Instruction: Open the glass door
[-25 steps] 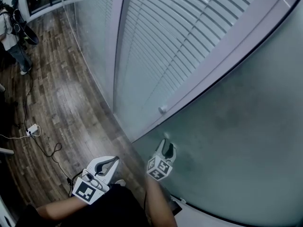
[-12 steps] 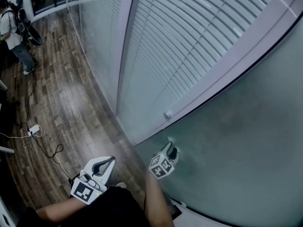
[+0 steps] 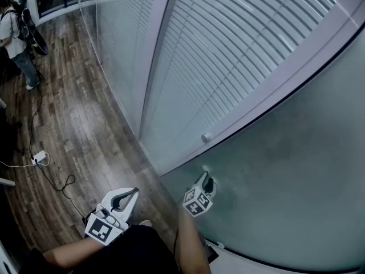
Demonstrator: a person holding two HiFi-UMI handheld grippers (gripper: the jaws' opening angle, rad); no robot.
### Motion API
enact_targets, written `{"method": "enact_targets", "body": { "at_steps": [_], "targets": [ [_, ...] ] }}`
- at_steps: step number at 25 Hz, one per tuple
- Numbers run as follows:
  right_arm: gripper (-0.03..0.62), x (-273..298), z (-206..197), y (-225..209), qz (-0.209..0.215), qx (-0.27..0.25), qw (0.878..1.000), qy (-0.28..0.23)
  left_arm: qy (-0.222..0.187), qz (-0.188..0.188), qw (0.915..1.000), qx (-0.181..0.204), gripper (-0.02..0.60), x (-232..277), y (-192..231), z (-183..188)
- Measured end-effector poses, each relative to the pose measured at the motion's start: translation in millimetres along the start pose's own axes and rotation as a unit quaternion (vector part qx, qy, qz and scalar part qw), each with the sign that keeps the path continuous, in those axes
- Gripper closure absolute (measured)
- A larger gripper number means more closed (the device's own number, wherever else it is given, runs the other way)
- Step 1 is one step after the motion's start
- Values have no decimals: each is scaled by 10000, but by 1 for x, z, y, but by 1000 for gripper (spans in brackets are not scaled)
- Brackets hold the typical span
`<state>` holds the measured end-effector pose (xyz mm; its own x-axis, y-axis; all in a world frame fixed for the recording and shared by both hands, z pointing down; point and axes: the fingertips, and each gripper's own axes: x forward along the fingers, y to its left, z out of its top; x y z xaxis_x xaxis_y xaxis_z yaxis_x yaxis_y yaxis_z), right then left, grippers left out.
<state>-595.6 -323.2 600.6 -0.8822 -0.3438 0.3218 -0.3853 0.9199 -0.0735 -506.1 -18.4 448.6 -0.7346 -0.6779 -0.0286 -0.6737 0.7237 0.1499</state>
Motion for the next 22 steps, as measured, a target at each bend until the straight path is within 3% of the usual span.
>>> {"method": "enact_targets", "body": {
  "at_steps": [6, 13, 22],
  "targets": [
    [490, -20, -5, 6, 40, -201, 9998, 5, -182, -169, 9997, -39, 581, -14, -3, 5],
    [490, -50, -5, 17, 125, -191, 9997, -34, -139, -232, 9995, -172, 581, -39, 4, 10],
    [483, -97, -17, 37, 320, -440, 9984, -134, -80, -627, 9979, -137, 581, -56, 7, 13]
  ]
}}
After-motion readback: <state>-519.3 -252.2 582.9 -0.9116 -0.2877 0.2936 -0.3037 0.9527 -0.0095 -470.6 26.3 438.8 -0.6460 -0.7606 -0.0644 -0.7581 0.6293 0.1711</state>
